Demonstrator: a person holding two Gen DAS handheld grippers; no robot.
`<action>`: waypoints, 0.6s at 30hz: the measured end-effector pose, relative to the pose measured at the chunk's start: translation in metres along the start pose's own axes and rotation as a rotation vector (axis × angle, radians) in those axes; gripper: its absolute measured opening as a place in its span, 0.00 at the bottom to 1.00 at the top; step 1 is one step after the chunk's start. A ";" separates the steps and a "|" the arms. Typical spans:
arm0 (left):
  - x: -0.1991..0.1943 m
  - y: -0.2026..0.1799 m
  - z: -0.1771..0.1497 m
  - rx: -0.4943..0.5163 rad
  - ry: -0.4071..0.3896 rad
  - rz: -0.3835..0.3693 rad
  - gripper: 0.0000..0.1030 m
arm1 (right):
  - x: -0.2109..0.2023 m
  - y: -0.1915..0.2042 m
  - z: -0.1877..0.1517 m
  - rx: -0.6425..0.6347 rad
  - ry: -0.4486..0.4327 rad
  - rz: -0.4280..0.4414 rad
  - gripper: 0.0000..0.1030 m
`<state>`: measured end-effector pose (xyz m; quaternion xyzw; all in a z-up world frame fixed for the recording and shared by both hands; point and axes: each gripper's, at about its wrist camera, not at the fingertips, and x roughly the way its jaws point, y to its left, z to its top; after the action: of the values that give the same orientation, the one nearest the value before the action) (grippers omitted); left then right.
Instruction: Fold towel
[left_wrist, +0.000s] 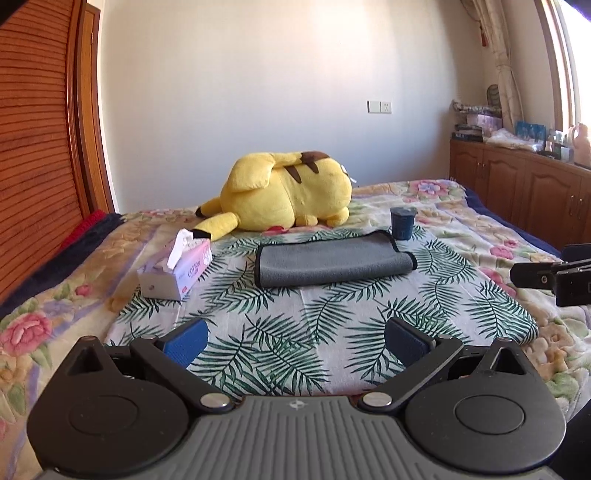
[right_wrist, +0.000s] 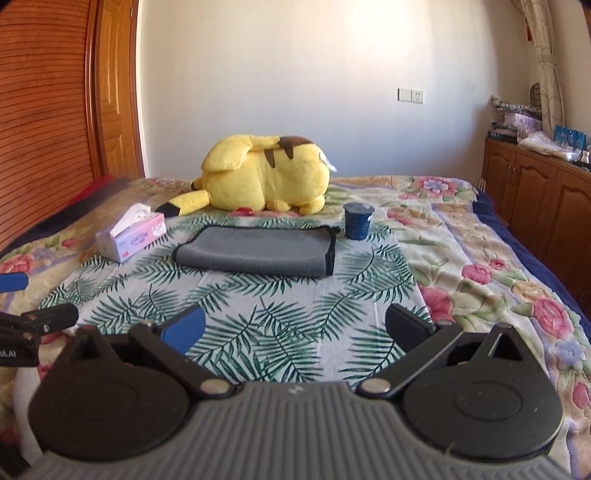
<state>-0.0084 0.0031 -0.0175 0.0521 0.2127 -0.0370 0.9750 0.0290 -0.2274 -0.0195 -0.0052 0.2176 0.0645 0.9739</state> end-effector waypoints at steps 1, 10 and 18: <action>-0.001 -0.001 0.000 0.002 -0.008 -0.001 0.84 | -0.002 -0.001 0.000 0.003 -0.013 -0.001 1.00; -0.008 0.000 0.002 -0.005 -0.046 0.001 0.84 | -0.009 -0.002 0.000 0.001 -0.070 -0.013 1.00; -0.011 0.003 0.002 -0.020 -0.059 -0.004 0.84 | -0.012 -0.001 0.000 -0.008 -0.100 -0.021 1.00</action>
<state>-0.0172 0.0063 -0.0106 0.0405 0.1844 -0.0385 0.9813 0.0183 -0.2300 -0.0144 -0.0081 0.1685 0.0556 0.9841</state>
